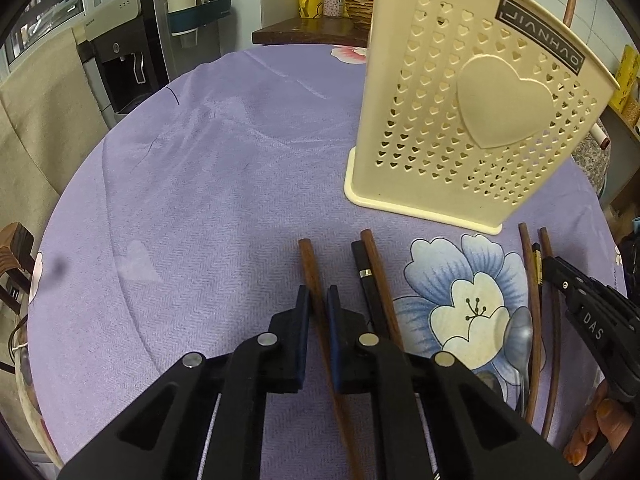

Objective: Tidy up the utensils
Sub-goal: 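Close left gripper on a wooden chopstick while right gripper grasps another chopstick, then lift both chopsticks and carry them above the cream holder, then lower the chopsticks into the holder and open both grippers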

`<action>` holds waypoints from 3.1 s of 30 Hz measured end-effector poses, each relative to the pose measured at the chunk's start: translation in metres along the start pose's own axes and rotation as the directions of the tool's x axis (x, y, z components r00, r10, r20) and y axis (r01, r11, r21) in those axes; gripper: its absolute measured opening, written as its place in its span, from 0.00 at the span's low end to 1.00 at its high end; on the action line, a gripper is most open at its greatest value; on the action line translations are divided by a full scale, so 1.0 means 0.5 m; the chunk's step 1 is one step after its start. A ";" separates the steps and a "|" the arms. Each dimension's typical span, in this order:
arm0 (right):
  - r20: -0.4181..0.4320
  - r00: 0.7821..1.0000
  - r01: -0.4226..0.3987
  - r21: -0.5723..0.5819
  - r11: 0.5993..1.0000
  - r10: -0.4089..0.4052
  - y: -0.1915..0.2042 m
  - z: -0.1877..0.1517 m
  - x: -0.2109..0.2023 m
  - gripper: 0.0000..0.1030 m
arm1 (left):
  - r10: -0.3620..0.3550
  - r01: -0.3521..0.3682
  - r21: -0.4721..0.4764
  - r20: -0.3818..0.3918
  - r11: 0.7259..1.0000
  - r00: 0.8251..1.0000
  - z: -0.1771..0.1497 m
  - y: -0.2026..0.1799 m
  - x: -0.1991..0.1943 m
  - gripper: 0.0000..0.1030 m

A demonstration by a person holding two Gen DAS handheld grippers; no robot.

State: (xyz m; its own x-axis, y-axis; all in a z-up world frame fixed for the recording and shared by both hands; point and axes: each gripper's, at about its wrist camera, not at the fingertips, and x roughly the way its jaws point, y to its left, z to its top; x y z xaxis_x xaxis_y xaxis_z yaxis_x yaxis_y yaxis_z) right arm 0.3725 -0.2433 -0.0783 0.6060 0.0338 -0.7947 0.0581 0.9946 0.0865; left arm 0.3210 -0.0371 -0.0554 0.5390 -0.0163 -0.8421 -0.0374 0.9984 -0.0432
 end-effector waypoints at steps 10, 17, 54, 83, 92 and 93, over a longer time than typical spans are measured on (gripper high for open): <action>0.001 0.997 -0.081 0.082 0.993 0.081 -0.031 0.008 -0.005 0.09 | -0.083 0.082 -0.070 -0.019 0.994 0.996 0.007 0.022 0.000 0.07; 0.044 0.986 -0.163 0.105 0.981 0.159 -0.044 0.005 -0.046 0.09 | -0.146 0.149 -0.101 0.034 0.984 0.989 0.017 0.041 -0.037 0.07; 0.368 0.870 -0.276 -0.184 0.943 0.327 -0.071 0.020 -0.436 0.07 | -0.238 0.229 0.068 0.366 0.971 0.900 0.042 0.069 -0.365 0.07; 0.532 0.777 -0.239 -0.246 0.939 0.337 0.052 0.312 -0.634 0.07 | -0.253 0.304 0.001 0.557 0.953 0.791 0.337 0.042 -0.552 0.07; 0.494 0.821 -0.203 -0.216 0.955 0.287 0.086 0.323 -0.509 0.07 | -0.202 0.254 -0.028 0.529 0.967 0.825 0.352 0.002 -0.432 0.07; 0.474 0.832 -0.211 -0.212 0.954 0.289 0.087 0.318 -0.487 0.07 | -0.204 0.254 -0.029 0.513 0.967 0.834 0.347 0.000 -0.412 0.07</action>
State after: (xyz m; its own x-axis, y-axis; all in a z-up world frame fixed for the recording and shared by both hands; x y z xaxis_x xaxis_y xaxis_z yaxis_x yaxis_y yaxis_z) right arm 0.3538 -0.2238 0.2145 0.8970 0.2689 -0.3510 -0.2407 0.9628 0.1224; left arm 0.3559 -0.0244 0.2113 0.8887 -0.1889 -0.4177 0.0766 0.9595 -0.2711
